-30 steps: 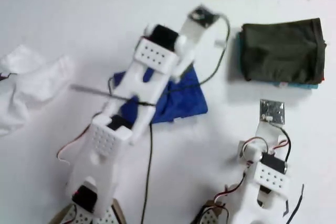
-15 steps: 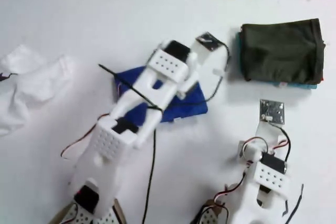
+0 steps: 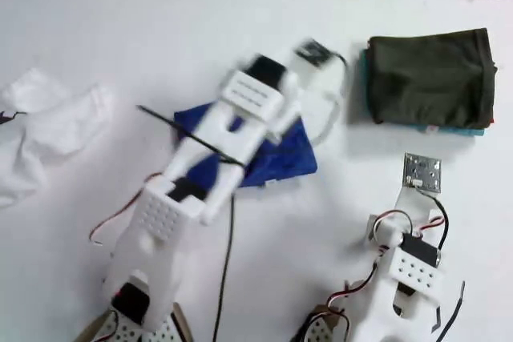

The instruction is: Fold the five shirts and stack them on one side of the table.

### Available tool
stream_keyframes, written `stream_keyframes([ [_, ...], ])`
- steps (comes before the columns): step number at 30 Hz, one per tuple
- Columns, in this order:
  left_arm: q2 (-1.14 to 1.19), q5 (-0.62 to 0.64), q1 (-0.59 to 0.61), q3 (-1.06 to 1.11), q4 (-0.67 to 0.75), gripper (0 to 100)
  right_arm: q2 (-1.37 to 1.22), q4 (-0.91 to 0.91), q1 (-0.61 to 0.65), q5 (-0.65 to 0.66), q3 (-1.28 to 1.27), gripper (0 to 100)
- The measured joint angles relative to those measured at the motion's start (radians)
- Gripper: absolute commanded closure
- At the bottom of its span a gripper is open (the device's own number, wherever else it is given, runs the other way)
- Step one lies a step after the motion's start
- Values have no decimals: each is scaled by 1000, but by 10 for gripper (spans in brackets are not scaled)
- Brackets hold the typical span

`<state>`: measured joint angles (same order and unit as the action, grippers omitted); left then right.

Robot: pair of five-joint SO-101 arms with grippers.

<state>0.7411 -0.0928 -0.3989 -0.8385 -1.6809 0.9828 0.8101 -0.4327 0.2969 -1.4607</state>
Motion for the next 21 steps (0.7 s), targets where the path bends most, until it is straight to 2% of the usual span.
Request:
stream_keyframes([
  [4,29,8,71,-12,26,976,0,0,0,0,0,979],
  [9,146,5,58,-20,34,976,0,0,0,0,0,979],
  [14,153,40,-5,-43,31,976,0,0,0,0,0,979],
  [21,153,52,-118,-169,-72,976,0,0,0,0,0,978],
])
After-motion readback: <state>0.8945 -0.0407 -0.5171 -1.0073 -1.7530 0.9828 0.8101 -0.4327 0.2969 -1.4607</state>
